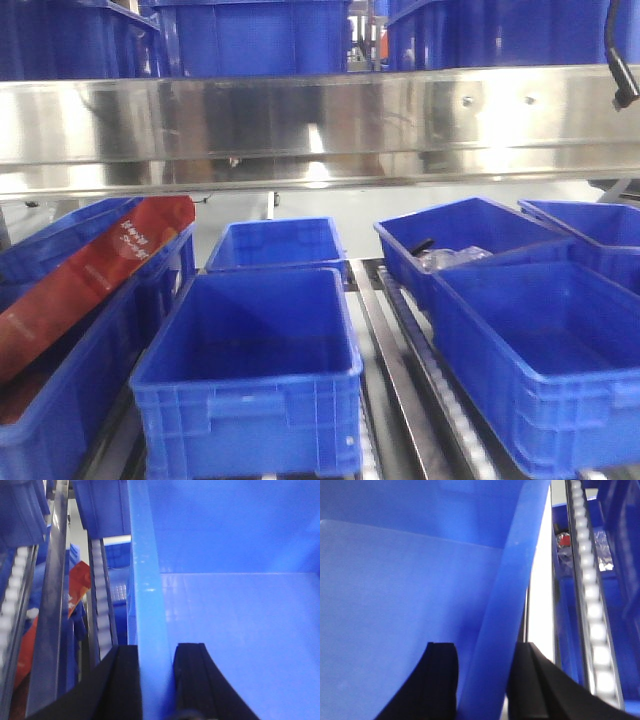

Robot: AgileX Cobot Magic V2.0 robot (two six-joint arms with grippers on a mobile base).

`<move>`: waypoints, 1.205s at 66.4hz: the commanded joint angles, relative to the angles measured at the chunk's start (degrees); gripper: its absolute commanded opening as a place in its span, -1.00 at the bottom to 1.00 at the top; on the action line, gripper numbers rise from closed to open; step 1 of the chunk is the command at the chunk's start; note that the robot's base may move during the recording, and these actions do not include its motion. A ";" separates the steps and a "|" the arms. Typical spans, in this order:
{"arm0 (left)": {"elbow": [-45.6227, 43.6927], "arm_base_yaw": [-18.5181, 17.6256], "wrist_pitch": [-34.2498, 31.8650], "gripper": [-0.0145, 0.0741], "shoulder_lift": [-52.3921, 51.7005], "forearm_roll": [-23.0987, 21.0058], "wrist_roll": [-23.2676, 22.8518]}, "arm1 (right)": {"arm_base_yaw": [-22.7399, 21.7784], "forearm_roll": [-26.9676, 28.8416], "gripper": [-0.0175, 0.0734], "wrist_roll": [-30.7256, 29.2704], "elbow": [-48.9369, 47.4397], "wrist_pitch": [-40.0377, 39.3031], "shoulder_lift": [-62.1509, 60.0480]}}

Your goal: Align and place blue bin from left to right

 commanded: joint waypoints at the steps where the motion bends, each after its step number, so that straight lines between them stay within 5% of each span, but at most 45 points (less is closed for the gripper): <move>1: -1.01 -0.39 -3.84 -0.92 -1.73 -0.32 0.80 | -0.31 -2.51 -0.77 1.03 -0.83 -4.09 -0.84; 80: -1.01 -0.39 -3.84 -0.92 -1.73 -0.32 0.80 | -0.31 -2.51 -0.77 1.03 -0.83 -4.07 -0.68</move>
